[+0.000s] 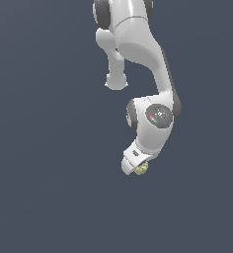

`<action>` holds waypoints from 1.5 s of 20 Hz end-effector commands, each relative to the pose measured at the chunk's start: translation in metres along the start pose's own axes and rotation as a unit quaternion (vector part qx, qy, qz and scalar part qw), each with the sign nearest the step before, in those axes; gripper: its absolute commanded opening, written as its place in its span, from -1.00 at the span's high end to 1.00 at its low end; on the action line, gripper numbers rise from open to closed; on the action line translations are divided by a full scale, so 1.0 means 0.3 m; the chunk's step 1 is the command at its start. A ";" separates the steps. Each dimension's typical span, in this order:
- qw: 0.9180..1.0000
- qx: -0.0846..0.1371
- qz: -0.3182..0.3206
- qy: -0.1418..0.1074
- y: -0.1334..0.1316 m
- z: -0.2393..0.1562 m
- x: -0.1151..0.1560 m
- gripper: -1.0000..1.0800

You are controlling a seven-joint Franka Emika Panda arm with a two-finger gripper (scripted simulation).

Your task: Pick up the object and move it to a goal position.

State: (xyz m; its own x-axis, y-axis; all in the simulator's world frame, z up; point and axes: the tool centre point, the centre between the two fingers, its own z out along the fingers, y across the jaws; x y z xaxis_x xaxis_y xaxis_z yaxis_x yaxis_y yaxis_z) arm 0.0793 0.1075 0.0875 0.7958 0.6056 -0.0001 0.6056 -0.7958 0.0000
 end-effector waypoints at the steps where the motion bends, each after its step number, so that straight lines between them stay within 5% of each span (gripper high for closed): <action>1: 1.000 0.000 -0.001 0.000 -0.001 0.024 -0.001 -0.92; 14: 1.000 0.000 -0.003 0.000 -0.001 0.158 0.003 -0.92; 15: 1.000 0.000 -0.003 0.000 -0.001 0.158 0.003 1.00; 30: 1.000 0.000 -0.003 0.000 0.004 0.153 -0.011 1.00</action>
State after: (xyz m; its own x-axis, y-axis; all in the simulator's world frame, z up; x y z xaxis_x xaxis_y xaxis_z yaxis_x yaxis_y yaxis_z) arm 0.0782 0.1065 0.0407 0.7920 0.6105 -0.0004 0.6105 -0.7920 -0.0003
